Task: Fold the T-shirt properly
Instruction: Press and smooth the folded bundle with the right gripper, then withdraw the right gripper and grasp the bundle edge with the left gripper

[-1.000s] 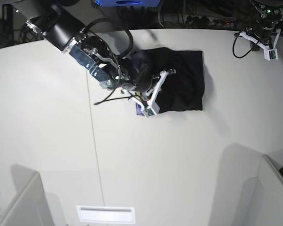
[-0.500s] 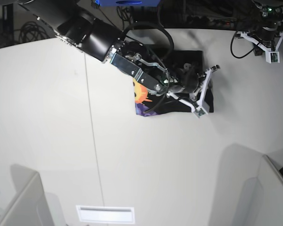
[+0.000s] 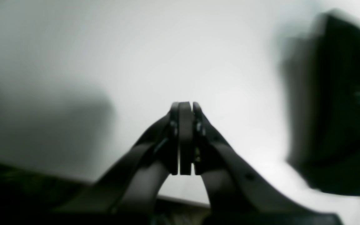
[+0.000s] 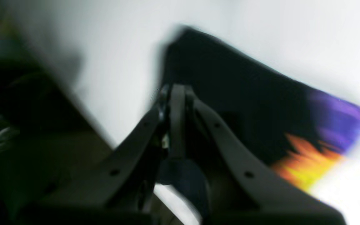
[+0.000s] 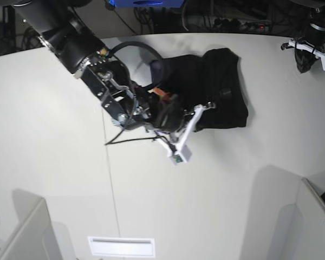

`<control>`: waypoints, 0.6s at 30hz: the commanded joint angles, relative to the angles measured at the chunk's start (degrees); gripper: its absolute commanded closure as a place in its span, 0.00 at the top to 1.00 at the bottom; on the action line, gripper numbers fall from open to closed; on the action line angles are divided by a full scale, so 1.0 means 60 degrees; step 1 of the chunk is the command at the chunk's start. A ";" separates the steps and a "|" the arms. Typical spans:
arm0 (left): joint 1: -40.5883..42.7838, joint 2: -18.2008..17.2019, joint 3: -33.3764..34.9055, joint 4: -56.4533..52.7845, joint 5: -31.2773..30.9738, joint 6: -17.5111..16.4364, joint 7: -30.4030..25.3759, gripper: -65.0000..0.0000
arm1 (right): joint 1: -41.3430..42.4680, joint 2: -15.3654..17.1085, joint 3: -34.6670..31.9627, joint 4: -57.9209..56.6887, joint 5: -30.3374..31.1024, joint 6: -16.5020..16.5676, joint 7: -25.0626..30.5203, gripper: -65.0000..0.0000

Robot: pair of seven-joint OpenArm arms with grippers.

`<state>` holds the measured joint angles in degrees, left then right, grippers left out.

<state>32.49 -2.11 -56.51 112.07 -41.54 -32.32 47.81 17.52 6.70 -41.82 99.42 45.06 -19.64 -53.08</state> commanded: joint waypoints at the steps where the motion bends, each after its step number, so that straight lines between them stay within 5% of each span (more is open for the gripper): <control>1: 0.0101 -0.0139 0.0166 0.0142 -0.0557 -0.0043 -0.0166 0.00 | 0.0106 0.0107 0.0267 0.0229 0.0146 0.0057 0.0297 0.00; 10: -0.0236 -0.0447 0.2554 0.0025 -0.1275 -0.0013 -0.0166 0.02 | -0.1066 0.1426 0.1205 0.0229 0.0190 0.0072 0.1132 0.00; 14: -0.0441 -0.0388 0.2862 -0.0151 -0.1289 -0.0013 -0.0166 0.64 | -0.1389 0.1807 0.1205 0.0229 0.0190 0.0072 0.1352 0.00; 16: -0.0543 -0.0344 0.2994 -0.0151 -0.1289 -0.0013 -0.0166 0.86 | -0.1550 0.1953 0.1205 0.0229 0.0190 0.0072 0.1469 0.00; 18: -0.0602 -0.0330 0.3038 -0.0180 -0.1275 0.0001 -0.0166 0.98 | -0.1667 0.2070 0.1205 0.0229 0.0190 0.0072 0.1513 0.00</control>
<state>28.45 -3.53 -37.98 110.24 -48.29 -31.90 47.99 6.55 19.07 -34.98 99.74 45.95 -19.55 -44.86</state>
